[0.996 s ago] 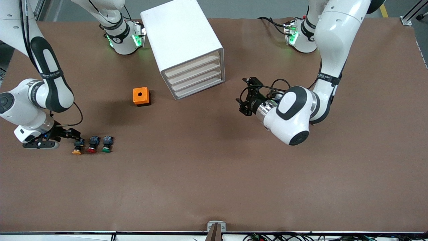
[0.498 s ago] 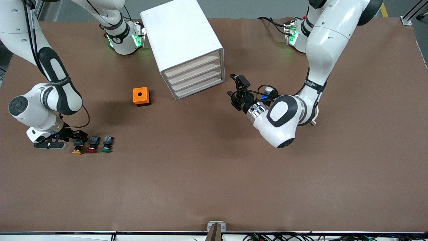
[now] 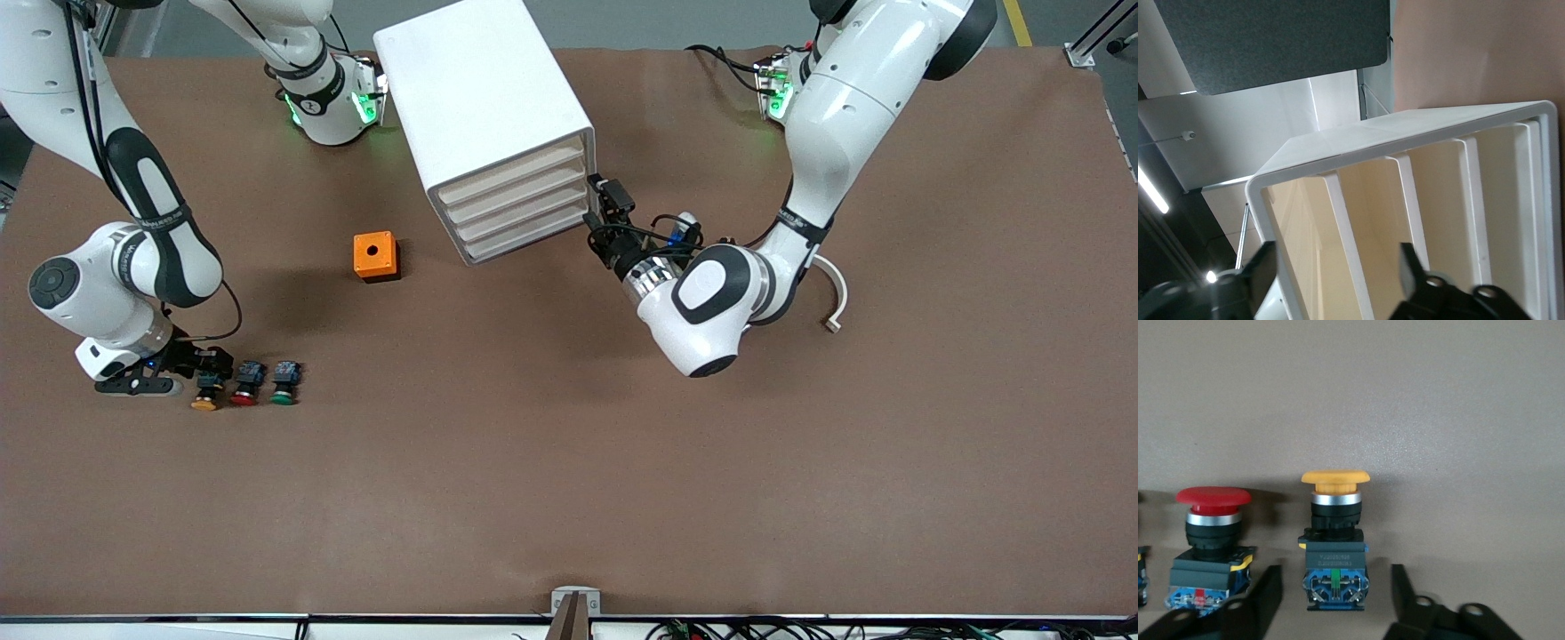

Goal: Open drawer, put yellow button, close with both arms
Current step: 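Grasp the drawer handle with the left gripper while the right gripper grasps the yellow button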

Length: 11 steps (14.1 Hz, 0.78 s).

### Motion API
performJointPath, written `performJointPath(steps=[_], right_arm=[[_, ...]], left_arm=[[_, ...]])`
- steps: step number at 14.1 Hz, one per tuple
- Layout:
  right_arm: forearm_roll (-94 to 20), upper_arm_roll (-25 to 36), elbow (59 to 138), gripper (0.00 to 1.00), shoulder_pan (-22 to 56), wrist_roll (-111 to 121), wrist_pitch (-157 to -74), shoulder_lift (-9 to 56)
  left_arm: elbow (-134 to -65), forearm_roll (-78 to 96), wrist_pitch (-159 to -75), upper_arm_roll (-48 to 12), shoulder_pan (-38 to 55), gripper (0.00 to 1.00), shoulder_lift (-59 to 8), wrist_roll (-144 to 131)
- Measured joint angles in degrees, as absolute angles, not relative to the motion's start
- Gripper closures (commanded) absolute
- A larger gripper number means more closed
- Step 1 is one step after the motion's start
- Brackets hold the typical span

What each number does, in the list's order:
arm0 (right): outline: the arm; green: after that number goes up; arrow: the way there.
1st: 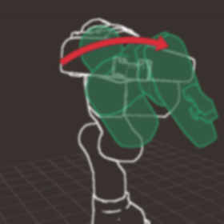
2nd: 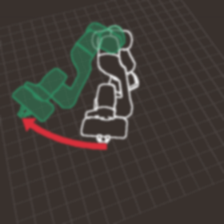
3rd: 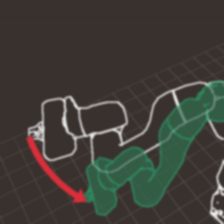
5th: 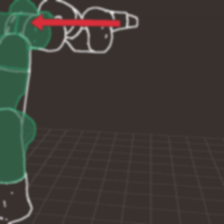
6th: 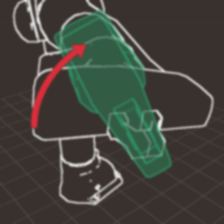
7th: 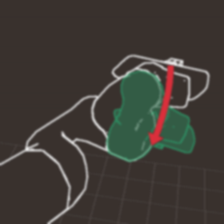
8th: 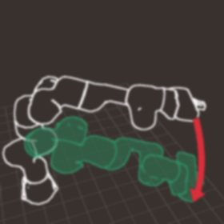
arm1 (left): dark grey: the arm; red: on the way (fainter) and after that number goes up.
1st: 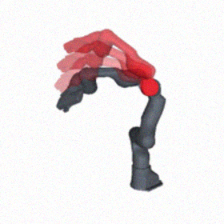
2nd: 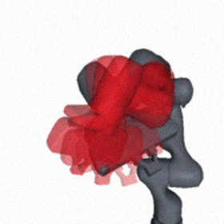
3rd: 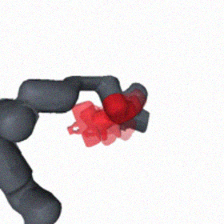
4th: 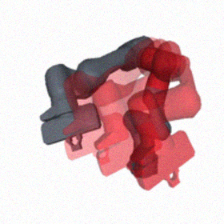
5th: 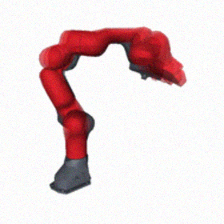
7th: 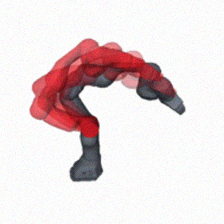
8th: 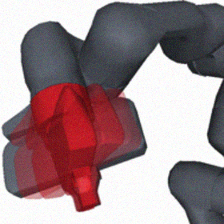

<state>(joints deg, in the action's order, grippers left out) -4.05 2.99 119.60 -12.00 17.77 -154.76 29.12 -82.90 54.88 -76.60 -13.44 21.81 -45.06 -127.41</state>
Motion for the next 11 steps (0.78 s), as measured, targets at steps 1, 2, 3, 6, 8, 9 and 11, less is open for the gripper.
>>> performJointPath(steps=[1, 2, 3, 6, 8, 9, 11], right_arm=[[-4.1, 2.9, 119.6, 0.99, -12.0, 18.1, -154.8, 29.1], [-4.1, 2.9, 119.5, 1.0, -12.0, 19.1, -154.9, 29.1], [-4.1, 3.0, 119.5, 1.0, -12.0, 20.3, -154.9, 29.1], [-4.1, 3.0, 119.5, 1.0, -12.1, 21.7, -154.9, 29.1], [-4.1, 2.9, 119.3, 1.0, -12.1, 21.9, -154.9, 29.1], [-4.1, 2.9, 119.1, 1.0, -12.1, 21.9, -154.9, 29.1], [-4.1, 2.7, 118.5, 1.0, -12.0, 21.9, -153.7, 28.9]], left_arm=[[-82.9, 55.4, -76.6, -13.5, 22.5, 0.39, -45.4, -127.4], [-82.9, 55.9, -76.7, -13.5, 23.1, 0.39, -45.5, -127.4], [-82.9, 56.2, -76.7, -13.5, 23.8, 0.39, -45.7, -127.4], [-82.9, 56.4, -76.8, -13.5, 26.1, 0.39, -45.9, -127.4], [-82.9, 56.5, -77.0, -13.5, 27.9, 0.41, -46.1, -127.4], [-82.9, 56.5, -77.1, -13.5, 28.8, 0.46, -46.3, -127.4], [-82.9, 56.5, -77.1, -13.6, 30.7, 0.63, -47.0, -127.4]])
